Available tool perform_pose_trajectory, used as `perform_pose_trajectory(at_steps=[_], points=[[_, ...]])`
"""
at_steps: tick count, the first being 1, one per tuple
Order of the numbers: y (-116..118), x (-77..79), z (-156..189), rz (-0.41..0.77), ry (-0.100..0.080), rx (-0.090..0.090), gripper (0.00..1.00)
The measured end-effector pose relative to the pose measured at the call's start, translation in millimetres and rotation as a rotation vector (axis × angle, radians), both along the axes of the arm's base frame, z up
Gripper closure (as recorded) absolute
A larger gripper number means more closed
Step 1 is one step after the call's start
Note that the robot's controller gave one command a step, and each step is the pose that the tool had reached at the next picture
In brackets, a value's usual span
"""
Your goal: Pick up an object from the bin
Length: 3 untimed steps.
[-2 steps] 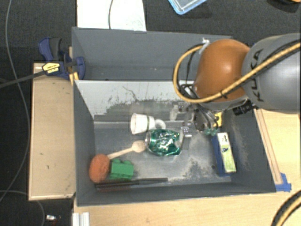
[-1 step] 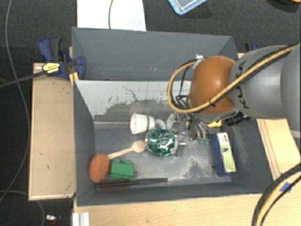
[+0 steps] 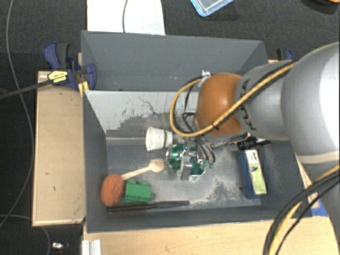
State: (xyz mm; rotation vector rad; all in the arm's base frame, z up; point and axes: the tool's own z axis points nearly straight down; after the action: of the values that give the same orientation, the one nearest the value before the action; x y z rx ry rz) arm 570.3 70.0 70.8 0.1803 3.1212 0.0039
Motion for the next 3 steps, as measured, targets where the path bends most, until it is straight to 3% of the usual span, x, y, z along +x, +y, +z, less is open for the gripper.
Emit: perform_pose_trajectory(at_steps=[1, 3], points=[[-15, -0.1, 2, -0.012, 0.002, 0.000, 0.00], [-6, 0.8, 127, 0.027, 0.006, -0.001, 0.00]])
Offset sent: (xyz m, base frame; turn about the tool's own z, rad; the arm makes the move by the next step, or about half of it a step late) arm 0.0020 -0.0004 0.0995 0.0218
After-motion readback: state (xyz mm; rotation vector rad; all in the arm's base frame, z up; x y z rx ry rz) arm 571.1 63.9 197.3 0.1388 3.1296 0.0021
